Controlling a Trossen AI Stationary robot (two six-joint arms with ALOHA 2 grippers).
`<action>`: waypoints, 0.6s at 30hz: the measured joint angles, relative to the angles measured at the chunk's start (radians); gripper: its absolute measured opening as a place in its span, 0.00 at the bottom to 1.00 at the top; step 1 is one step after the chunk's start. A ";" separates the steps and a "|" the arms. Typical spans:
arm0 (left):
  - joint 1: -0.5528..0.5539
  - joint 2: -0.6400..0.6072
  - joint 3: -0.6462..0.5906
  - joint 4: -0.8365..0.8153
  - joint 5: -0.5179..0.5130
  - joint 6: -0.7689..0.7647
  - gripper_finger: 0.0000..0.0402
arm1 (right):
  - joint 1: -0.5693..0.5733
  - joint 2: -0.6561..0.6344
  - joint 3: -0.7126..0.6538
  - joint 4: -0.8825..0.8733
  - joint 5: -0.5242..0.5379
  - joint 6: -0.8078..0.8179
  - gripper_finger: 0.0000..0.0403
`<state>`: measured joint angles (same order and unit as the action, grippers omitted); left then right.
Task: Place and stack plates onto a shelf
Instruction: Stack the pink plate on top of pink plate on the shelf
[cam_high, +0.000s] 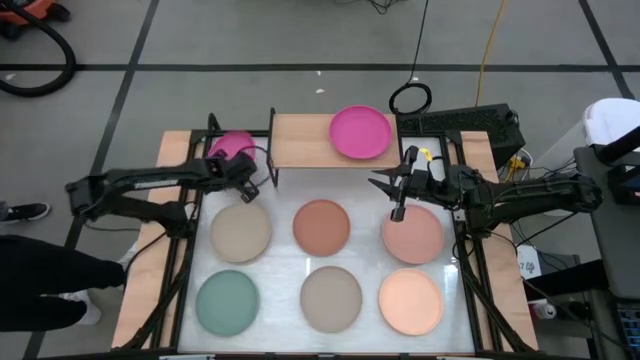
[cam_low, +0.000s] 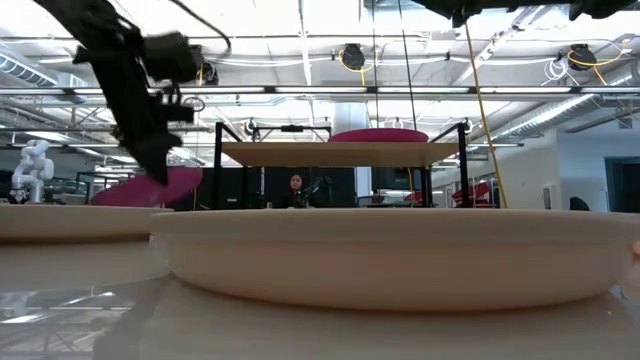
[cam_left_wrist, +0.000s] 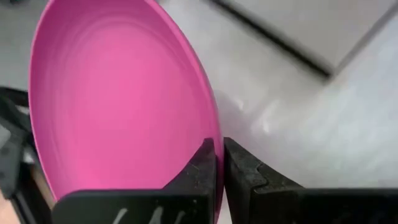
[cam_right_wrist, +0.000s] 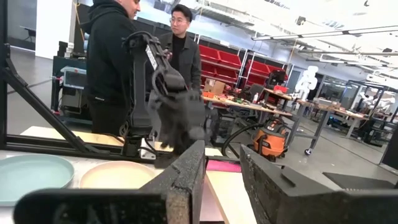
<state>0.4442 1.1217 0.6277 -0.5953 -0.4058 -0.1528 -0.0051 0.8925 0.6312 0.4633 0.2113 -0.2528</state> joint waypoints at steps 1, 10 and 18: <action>0.000 -0.039 0.000 0.010 -0.007 0.000 0.03 | 0.000 0.000 0.000 0.000 0.000 -0.001 0.21; -0.007 -0.258 0.170 0.142 -0.032 0.198 0.03 | 0.000 0.000 0.000 0.024 0.000 0.001 0.21; -0.091 -0.040 0.500 0.194 0.043 0.432 0.03 | 0.001 0.000 0.000 0.151 -0.002 -0.081 0.21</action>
<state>0.3528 1.0820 1.1279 -0.4016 -0.3624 0.2790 -0.0044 0.8921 0.6312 0.6142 0.2089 -0.3339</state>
